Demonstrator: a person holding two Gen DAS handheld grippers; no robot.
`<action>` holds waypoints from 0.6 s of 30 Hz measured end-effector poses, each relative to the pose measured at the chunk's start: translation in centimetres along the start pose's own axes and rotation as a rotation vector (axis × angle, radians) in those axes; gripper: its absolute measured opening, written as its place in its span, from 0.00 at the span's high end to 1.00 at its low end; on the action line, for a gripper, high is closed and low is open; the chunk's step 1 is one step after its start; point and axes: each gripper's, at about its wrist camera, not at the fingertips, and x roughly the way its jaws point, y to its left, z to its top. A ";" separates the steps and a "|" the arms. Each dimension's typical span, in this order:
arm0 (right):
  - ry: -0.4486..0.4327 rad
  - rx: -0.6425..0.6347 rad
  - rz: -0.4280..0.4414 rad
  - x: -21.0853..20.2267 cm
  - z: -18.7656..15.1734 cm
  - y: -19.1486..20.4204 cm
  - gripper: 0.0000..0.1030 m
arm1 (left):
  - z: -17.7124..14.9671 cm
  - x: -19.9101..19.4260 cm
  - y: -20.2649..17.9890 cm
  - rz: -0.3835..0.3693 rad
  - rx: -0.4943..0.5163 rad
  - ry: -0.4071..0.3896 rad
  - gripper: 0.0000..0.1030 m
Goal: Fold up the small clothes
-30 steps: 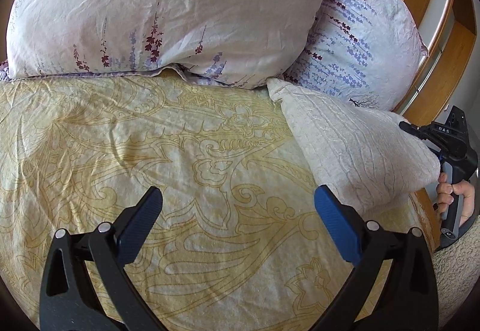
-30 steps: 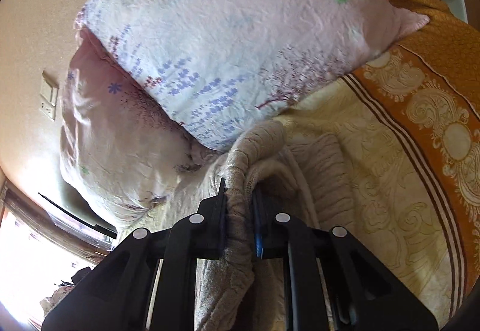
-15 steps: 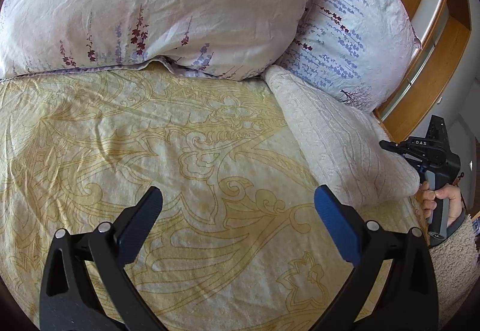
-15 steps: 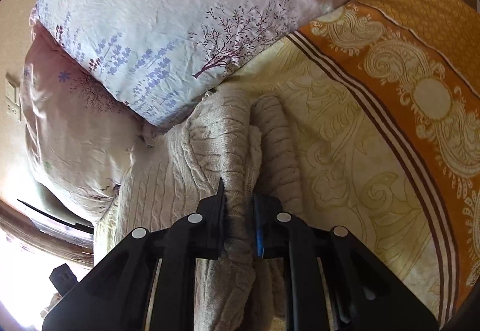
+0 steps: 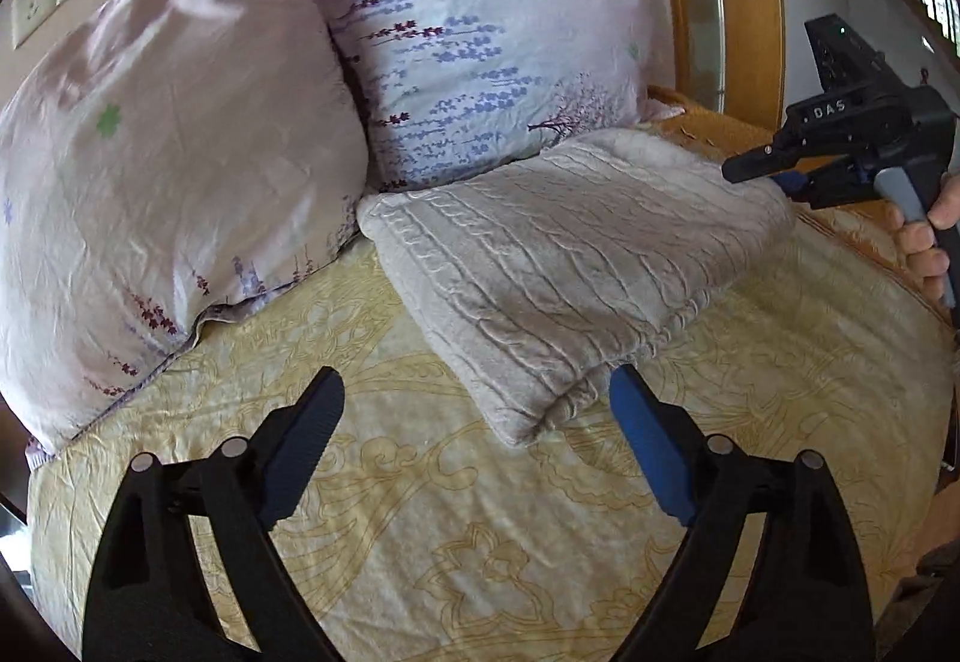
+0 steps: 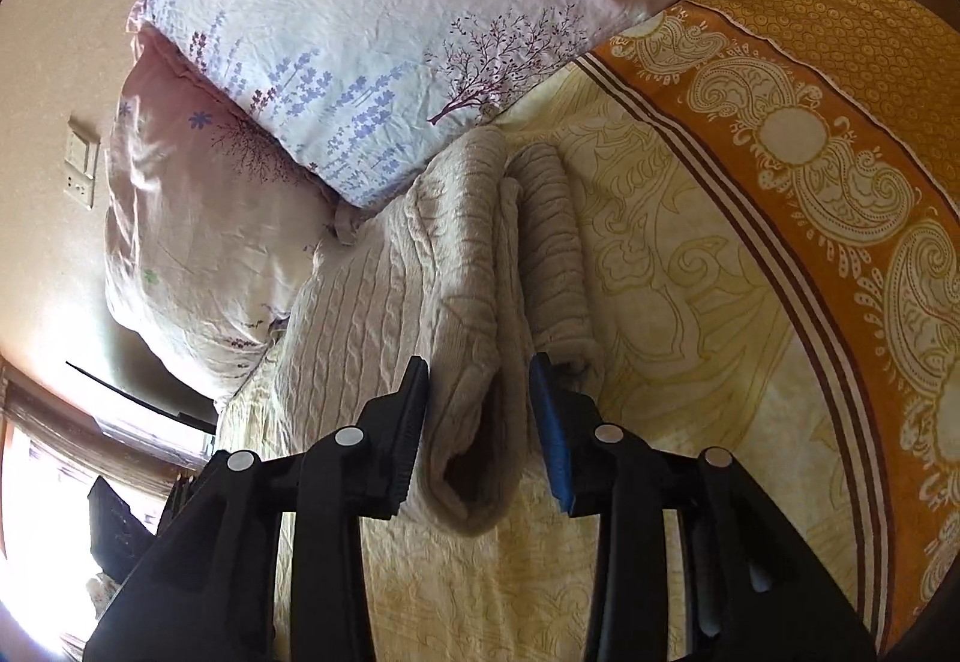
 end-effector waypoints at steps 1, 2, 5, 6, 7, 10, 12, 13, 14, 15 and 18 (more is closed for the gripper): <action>0.001 -0.004 0.005 -0.1 -0.2 0.0 0.64 | 0.1 0.4 -0.4 -0.001 0.008 0.011 0.16; 0.000 -0.004 0.014 -0.3 -0.4 0.0 0.64 | 0.1 0.7 -0.6 -0.003 0.010 0.019 0.19; -0.011 -0.008 0.048 -1.0 -0.7 0.2 0.64 | 0.1 1.7 -1.1 -0.002 0.016 0.039 0.26; -0.013 -0.014 0.057 -1.1 -0.8 0.3 0.64 | 0.1 2.0 -1.2 0.001 0.021 0.044 0.28; -0.009 -0.023 0.061 -1.2 -0.9 0.4 0.64 | 0.1 2.2 -1.3 0.007 0.031 0.051 0.32; 0.012 -0.048 0.062 -0.9 -1.4 0.8 0.64 | 0.0 3.1 -1.8 0.021 0.069 0.077 0.44; 0.024 -0.049 0.058 -0.6 -1.7 0.7 0.64 | -0.1 3.6 -2.0 0.031 0.091 0.101 0.49; 0.027 -0.046 0.058 -0.4 -1.9 0.6 0.64 | -0.2 3.9 -2.1 0.040 0.105 0.111 0.53; 0.029 -0.044 0.060 -0.4 -1.9 0.5 0.64 | -0.4 4.0 -2.3 0.046 0.122 0.119 0.56; 0.030 -0.046 0.060 -0.3 -2.0 0.5 0.64 | -0.6 4.0 -2.5 0.056 0.142 0.123 0.56; 0.030 -0.057 0.055 0.0 -2.1 0.6 0.64 | -1.0 4.2 -3.1 0.101 0.204 0.119 0.57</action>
